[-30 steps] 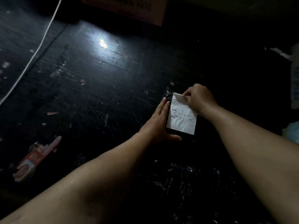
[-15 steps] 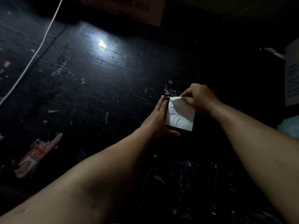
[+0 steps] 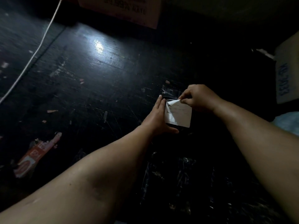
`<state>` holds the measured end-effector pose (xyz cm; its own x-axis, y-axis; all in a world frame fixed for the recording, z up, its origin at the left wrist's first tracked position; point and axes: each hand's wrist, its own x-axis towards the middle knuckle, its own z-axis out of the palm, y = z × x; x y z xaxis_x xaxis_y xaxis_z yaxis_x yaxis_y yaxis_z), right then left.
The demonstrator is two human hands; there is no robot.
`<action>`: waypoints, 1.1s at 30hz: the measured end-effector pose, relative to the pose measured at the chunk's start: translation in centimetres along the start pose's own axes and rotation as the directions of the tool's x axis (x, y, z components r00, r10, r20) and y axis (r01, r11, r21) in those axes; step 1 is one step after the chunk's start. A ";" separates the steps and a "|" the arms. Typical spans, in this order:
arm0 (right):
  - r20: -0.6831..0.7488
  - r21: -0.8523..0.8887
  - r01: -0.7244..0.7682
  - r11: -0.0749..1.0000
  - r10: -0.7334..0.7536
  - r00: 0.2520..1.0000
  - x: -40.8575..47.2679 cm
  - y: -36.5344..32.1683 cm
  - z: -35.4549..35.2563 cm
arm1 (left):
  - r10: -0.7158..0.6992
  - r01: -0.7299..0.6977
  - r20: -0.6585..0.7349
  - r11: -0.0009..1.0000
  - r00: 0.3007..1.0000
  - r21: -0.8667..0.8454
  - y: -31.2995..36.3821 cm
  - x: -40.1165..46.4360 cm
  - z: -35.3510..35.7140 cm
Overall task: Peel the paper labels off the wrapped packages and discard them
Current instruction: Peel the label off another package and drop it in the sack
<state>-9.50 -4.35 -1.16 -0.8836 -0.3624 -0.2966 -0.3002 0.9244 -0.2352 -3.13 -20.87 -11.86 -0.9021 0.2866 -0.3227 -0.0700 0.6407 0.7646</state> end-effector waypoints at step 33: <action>0.018 0.119 -0.169 0.978 0.169 0.986 -5.0 -3.5 -2.4 | 0.138 -0.143 0.056 0.985 0.989 0.091 -1.6 0.3 0.0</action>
<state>-4.92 -5.50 3.37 -0.9149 -0.2035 -0.3487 -0.1011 0.9517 -0.2900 -3.26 -21.81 -13.17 -0.8777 0.4121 -0.2446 0.0991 0.6555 0.7487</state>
